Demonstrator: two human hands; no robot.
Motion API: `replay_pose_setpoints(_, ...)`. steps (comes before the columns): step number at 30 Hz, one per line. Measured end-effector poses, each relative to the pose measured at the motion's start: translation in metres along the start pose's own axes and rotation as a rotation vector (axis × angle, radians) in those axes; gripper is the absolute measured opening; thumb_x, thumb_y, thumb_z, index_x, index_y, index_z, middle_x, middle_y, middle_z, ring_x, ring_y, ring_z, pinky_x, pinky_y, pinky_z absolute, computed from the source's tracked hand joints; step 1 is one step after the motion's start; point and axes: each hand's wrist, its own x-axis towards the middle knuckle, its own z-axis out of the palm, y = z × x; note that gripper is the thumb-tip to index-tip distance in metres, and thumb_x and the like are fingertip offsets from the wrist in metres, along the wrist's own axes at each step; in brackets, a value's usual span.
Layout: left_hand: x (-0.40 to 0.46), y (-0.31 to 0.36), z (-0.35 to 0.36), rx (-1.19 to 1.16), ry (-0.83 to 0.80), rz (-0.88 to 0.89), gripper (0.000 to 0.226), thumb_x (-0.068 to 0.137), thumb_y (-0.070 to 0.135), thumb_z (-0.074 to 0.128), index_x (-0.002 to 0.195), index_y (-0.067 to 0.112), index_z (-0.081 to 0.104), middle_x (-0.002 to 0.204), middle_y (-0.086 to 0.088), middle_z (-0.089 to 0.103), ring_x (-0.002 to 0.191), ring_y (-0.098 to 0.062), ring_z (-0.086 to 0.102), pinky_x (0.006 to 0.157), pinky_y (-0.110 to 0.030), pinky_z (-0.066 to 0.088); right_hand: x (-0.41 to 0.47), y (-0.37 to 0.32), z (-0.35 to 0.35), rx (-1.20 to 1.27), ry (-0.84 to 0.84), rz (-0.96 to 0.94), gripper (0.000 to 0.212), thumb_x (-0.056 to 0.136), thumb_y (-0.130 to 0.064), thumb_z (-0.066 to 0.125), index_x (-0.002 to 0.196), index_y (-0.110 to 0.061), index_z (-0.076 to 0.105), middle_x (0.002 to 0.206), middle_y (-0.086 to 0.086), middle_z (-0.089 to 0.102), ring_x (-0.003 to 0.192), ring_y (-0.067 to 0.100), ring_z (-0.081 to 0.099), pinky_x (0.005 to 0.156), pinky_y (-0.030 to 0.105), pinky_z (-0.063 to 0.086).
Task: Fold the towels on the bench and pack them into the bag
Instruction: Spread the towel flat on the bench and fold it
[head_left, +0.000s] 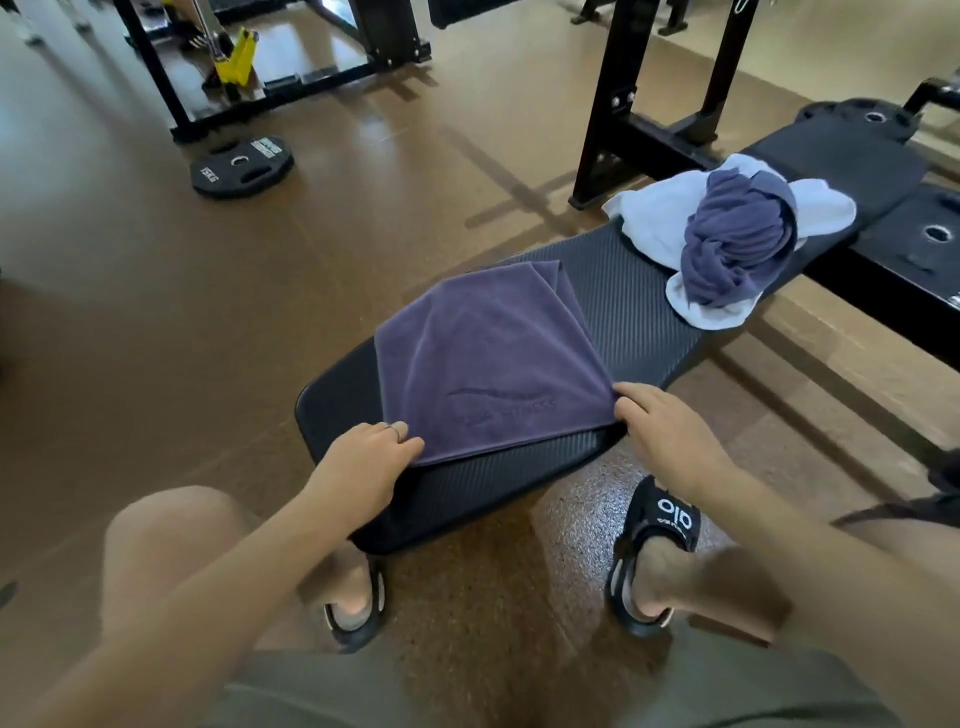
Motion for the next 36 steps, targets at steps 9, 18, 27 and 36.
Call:
replay_pose_setpoints(9,-0.008,0.014,-0.007,0.092,-0.177,0.028,0.037,0.095,0.019,0.056,0.131,0.025,0.051,0.126,0.0,0.053,0.107,-0.019,0.058,0.092,-0.031,0.046,-0.018,-0.01,-0.003,0.037,-0.001,0.081,0.022,0.08,0.008,0.072,0.096,-0.006,0.066,0.124,0.017,0.066,0.114,0.036,0.064,0.091,0.046,0.056)
replay_pose_setpoints(18,0.03,0.005,-0.059,-0.235,-0.176,-0.063,0.041,0.094,0.062,0.05,0.121,0.032,0.046,0.109,0.01,0.055,0.089,-0.013,0.061,0.076,-0.035,0.055,0.028,-0.018,-0.038,0.489,-0.075,0.417,0.026,0.079,-0.003,0.06,0.1,-0.019,0.059,0.103,-0.001,0.062,0.095,0.021,0.06,0.083,0.037,0.049)
replay_pose_setpoints(27,0.139,-0.016,-0.039,-0.271,-0.065,-0.083,0.09,0.089,0.07,0.054,0.16,0.032,0.015,0.166,-0.007,0.019,0.151,-0.03,0.023,0.123,-0.046,0.025,0.16,0.022,-0.023,0.796,-0.005,0.716,0.011,0.089,-0.018,0.062,0.099,-0.02,0.059,0.094,0.004,0.07,0.071,0.017,0.071,0.064,0.032,0.055)
replay_pose_setpoints(36,0.184,-0.031,-0.012,-0.295,-0.272,-0.145,0.12,0.073,0.083,0.062,0.159,0.041,-0.011,0.168,-0.004,-0.02,0.156,-0.03,-0.01,0.125,-0.057,0.005,0.194,0.043,0.018,0.841,0.011,0.802,0.023,0.09,-0.019,0.069,0.11,-0.015,0.057,0.088,0.003,0.07,0.056,0.01,0.061,0.046,0.016,0.044)
